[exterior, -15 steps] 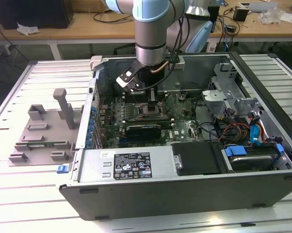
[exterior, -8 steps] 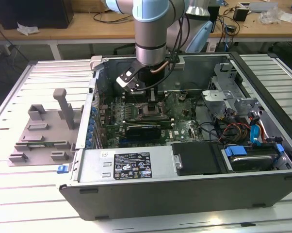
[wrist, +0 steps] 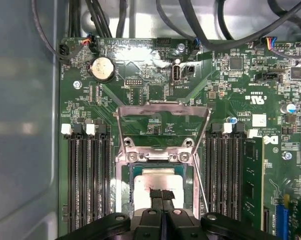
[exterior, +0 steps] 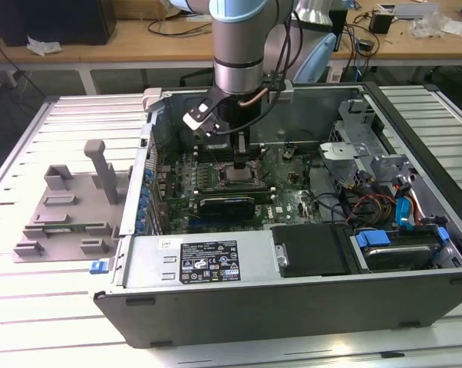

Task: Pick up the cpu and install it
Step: 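Place the cpu into insertion slot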

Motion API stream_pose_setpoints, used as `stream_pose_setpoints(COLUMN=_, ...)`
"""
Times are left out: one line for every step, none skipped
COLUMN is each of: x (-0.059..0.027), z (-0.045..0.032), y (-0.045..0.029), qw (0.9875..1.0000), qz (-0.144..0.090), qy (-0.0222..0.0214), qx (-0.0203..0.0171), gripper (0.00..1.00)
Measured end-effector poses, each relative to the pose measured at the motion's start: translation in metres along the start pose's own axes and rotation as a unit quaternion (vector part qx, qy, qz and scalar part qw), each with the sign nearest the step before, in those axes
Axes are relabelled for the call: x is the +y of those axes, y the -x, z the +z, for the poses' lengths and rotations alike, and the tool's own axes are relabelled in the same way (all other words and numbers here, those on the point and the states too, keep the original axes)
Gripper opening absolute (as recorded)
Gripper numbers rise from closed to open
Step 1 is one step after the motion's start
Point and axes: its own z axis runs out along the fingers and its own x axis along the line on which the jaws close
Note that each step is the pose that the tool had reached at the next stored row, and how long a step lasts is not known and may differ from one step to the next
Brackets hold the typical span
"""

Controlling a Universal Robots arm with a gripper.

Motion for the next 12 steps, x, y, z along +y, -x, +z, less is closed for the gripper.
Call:
stream_pose_setpoints(x=0.0001, z=-0.0025, y=0.0001, qw=1.0000, qz=0.000, qy=0.0001, qx=0.0000, gripper=0.11)
stream_pose_setpoints(x=0.0002, z=-0.0058, y=0.0001, qw=1.0000, qz=0.000, qy=0.0001, qx=0.0000, gripper=0.11)
stream_pose_setpoints(x=0.0002, z=-0.0084, y=0.0002, qw=1.0000, qz=0.000, qy=0.0002, qx=0.0000, gripper=0.11)
stream_pose_setpoints(x=0.0003, z=-0.0104, y=0.0002, qw=1.0000, qz=0.000, qy=0.0002, qx=0.0000, gripper=0.11)
stream_pose_setpoints(x=0.0004, z=-0.0143, y=0.0003, qw=1.0000, qz=0.000, qy=0.0003, qx=0.0000, gripper=0.11)
stream_pose_setpoints(x=0.0005, z=-0.0185, y=0.0003, qw=1.0000, qz=0.000, qy=0.0003, qx=0.0000, gripper=0.11)
stream_pose_setpoints(x=0.0006, z=-0.0214, y=0.0004, qw=1.0000, qz=0.000, qy=0.0003, qx=0.0000, gripper=0.11)
stream_pose_setpoints(x=0.0007, z=-0.0247, y=0.0004, qw=1.0000, qz=0.000, qy=0.0004, qx=0.0000, gripper=0.11)
stream_pose_setpoints(x=0.0008, z=-0.0300, y=0.0005, qw=1.0000, qz=0.000, qy=0.0004, qx=0.0000, gripper=0.11)
stream_pose_setpoints(x=0.0009, z=-0.0339, y=0.0006, qw=1.0000, qz=0.000, qy=0.0004, qx=-0.0001, gripper=0.11)
stream_pose_setpoints(x=0.0009, z=-0.0356, y=0.0006, qw=1.0000, qz=0.000, qy=0.0004, qx=0.0000, gripper=0.11)
stream_pose_setpoints(x=0.0009, z=-0.0357, y=0.0006, qw=1.0000, qz=0.000, qy=0.0004, qx=0.0000, gripper=0.11)
